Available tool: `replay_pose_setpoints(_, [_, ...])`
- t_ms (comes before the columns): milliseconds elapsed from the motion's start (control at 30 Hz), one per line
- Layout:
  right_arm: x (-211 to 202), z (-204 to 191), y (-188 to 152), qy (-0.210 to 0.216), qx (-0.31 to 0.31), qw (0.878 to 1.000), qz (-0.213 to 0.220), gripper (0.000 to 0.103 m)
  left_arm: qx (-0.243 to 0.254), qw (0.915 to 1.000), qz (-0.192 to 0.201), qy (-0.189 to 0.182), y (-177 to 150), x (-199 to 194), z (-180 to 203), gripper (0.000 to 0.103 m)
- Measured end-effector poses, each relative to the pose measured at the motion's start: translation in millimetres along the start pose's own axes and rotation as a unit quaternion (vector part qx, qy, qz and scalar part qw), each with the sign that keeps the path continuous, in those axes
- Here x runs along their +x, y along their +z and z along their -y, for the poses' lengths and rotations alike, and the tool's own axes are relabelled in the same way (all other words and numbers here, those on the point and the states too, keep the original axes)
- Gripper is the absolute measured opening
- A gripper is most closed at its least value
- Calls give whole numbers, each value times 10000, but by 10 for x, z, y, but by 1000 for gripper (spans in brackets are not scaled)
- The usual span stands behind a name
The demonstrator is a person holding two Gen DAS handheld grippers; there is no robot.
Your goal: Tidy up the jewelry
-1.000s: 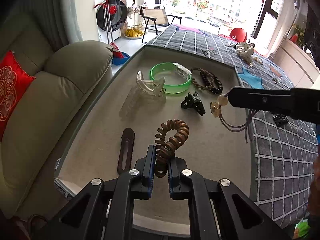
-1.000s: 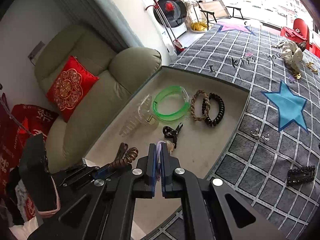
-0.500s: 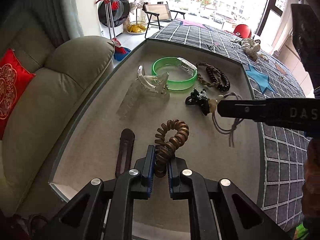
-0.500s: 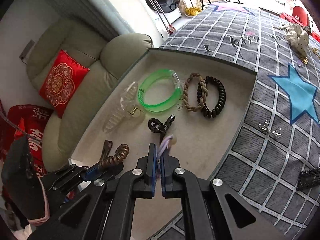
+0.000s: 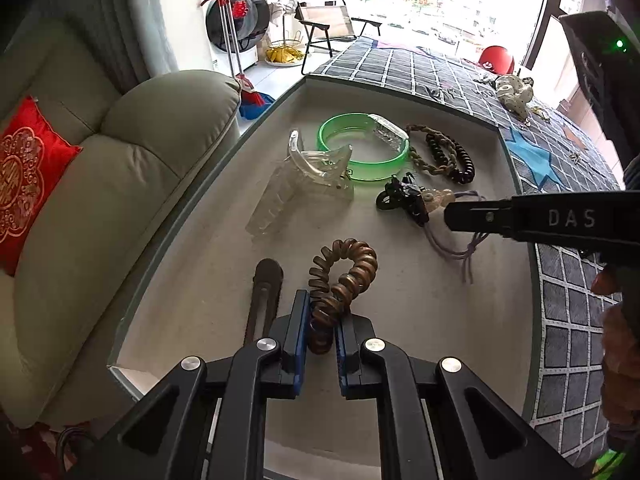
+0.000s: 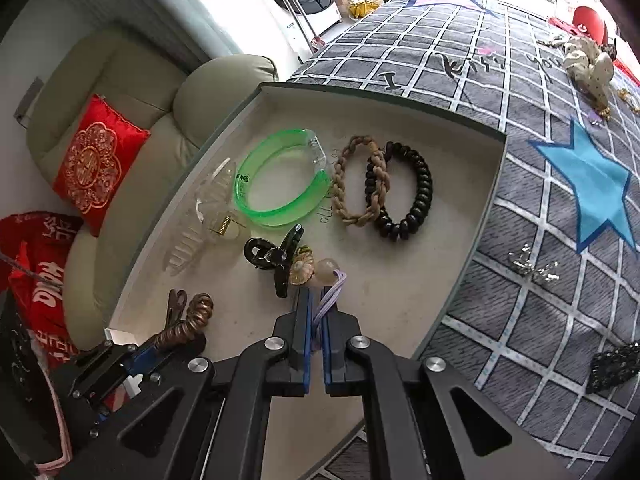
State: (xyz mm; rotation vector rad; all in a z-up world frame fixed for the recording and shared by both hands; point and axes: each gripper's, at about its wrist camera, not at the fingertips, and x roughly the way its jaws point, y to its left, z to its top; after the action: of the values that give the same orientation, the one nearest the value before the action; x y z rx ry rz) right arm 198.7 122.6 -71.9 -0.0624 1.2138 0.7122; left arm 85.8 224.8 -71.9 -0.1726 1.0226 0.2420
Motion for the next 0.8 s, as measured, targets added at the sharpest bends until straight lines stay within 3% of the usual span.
replay_pose_setpoints(67, [-51,1,5,-53,-21,10000,40,5,7,10000,-5,4,-3,-1,2,14])
replay_pose_setpoints(133, [-85,-3,17,-123,-27,9999,79,14,31,10000,-14,10,1,1,16,14])
replay_pose_setpoints(200, [-140,-19,23,-225,-72,9996,173,51,54,10000,-14,10,-1,0,23,15])
replay_pose_setpoints(233, [-179,-33,22,-245,-113,9993,252,55,62,10000,-13,11,-2,1,30,40])
replay_pose_setpoints(267, [-203,-47,23,-273,-135,9991,285,56,35,10000,12,16,-3,-6,36,78])
replay_pose_setpoints(300, [-240,-65,27,-313,-159,9988,332,56,14,9999,97,56,-4,-25,45,89])
replay_pose_setpoints(400, [-345,-86,28,-375,-189,9979,486,62,113,9997,217,46,3,-83,77,92])
replay_pose_setpoints(800, [-507,-63,-90,-282,-118,9978,584,68,68,9998,174,51,11,-104,84,92])
